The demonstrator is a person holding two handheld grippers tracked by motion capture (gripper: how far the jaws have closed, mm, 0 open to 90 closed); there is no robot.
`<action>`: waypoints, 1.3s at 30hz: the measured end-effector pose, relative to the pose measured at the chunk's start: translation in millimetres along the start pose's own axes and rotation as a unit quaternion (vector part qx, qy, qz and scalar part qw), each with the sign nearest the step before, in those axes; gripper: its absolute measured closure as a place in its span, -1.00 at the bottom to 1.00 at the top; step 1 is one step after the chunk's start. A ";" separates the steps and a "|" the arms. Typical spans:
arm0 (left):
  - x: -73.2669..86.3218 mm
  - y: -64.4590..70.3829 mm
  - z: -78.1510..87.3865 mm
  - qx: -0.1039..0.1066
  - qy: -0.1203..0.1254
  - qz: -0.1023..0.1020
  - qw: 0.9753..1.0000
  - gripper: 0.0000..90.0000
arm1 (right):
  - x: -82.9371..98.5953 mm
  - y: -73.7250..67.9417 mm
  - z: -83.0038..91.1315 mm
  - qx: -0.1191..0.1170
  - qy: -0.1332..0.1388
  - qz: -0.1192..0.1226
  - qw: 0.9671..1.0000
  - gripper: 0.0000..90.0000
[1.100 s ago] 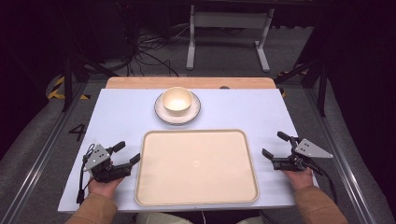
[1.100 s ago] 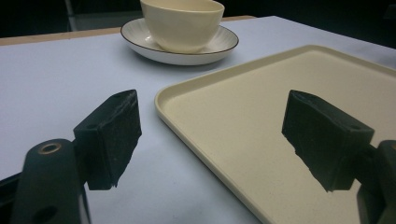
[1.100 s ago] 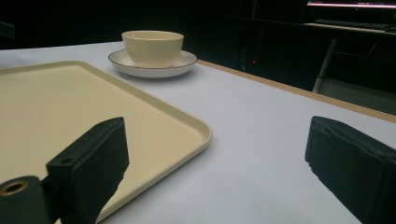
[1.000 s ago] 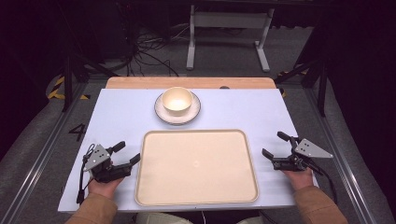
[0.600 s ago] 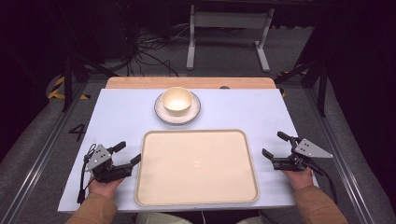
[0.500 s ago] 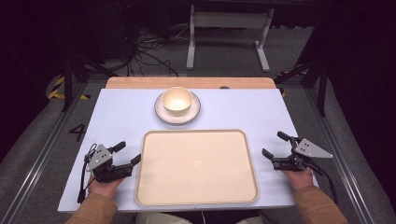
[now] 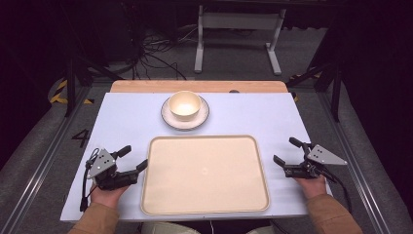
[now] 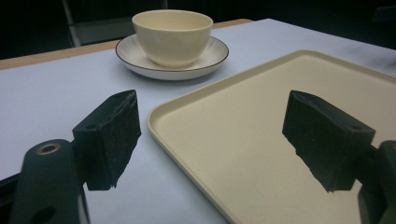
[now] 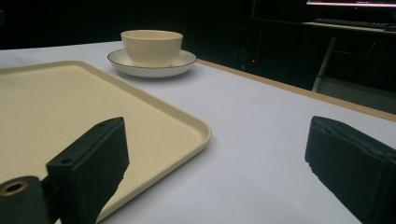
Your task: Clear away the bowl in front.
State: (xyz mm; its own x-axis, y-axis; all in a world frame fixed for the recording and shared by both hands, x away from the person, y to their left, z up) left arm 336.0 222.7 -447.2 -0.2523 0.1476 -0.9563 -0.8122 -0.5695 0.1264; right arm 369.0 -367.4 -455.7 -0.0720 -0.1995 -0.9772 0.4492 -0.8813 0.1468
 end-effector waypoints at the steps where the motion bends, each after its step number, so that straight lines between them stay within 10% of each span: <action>1: -2.0 1.1 1.7 0.000 0.005 0.001 1.000 -0.56 | 0.0 0.0 -0.1 0.000 0.001 0.001 1.000 -0.86; 39: -31.3 11.2 9.6 0.003 0.029 -0.012 1.000 -0.58 | 0.1 0.2 0.1 0.002 0.000 -0.002 1.000 -0.86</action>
State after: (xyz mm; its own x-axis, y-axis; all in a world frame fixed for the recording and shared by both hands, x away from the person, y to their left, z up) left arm 329.8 219.5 -413.4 -0.2022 0.1146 -0.9726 -0.8207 -0.5617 0.1045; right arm 368.9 -367.7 -455.8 -0.0740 -0.1960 -0.9778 0.4460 -0.8835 0.1434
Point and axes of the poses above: each handheld gripper's, and its own axes: z roughly backward along the jaws, x roughly out of its underside, y roughly to its right, the point moved 1 cm from there along -z, roughly forward along the jaws, and after that the axes turned 15 degrees about x, right-handed, at the moved point
